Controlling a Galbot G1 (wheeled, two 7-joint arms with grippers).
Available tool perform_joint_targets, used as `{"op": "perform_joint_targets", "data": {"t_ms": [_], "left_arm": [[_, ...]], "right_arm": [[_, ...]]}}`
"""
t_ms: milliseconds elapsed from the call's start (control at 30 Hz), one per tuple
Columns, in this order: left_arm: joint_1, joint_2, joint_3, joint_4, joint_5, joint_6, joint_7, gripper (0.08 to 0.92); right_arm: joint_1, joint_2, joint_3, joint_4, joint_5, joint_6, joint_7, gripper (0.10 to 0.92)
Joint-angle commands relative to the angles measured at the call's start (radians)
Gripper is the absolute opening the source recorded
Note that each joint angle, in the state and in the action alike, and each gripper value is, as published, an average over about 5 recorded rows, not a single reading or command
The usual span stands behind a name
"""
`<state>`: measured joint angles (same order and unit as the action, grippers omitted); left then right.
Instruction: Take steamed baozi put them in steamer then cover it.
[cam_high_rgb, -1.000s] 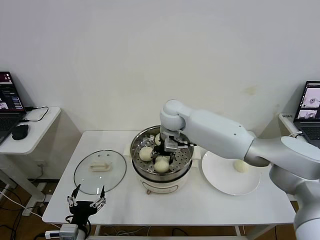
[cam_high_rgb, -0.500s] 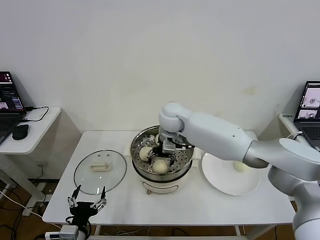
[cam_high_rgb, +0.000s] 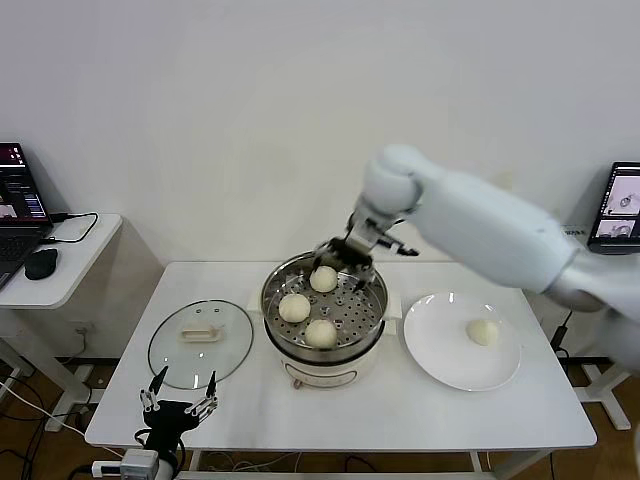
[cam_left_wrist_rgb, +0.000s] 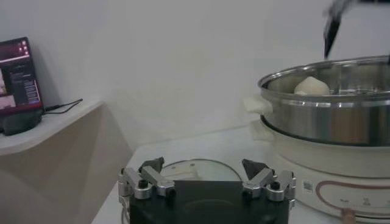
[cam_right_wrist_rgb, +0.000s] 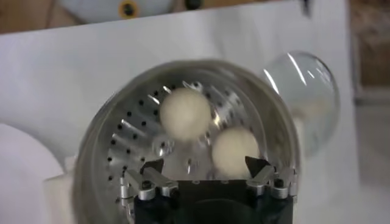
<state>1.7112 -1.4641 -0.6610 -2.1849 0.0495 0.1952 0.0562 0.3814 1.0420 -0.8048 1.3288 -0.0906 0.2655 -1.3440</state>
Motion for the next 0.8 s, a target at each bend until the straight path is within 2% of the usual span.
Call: {"op": "perform_joint_targets", "data": {"t_ms": [33, 167, 333, 667, 800], "left_arm": [[-0.002, 0.014, 0.003, -0.005, -0.014, 0.004, 0.003, 0.823], [-0.005, 0.021, 0.011, 0.000, -0.017, 0.004, 0.005, 0.823], [-0.004, 0.032, 0.014, 0.002, -0.028, 0.008, 0.011, 0.823], [-0.015, 0.033, 0.012, 0.032, -0.038, 0.010, 0.016, 0.823], [-0.017, 0.038, 0.007, 0.053, -0.037, 0.010, 0.017, 0.823]], "right_arm": [[0.007, -0.283, 0.103, 0.025, 0.130, -0.507, 0.005, 0.823], [-0.100, -0.360, 0.190, -0.016, 0.072, -0.610, -0.002, 0.823], [-0.239, -0.382, 0.291, -0.102, -0.074, -0.624, -0.005, 0.823], [-0.441, -0.275, 0.410, -0.282, -0.330, -0.483, 0.044, 0.823], [-0.467, -0.215, 0.434, -0.377, -0.387, -0.397, 0.051, 0.823]]}}
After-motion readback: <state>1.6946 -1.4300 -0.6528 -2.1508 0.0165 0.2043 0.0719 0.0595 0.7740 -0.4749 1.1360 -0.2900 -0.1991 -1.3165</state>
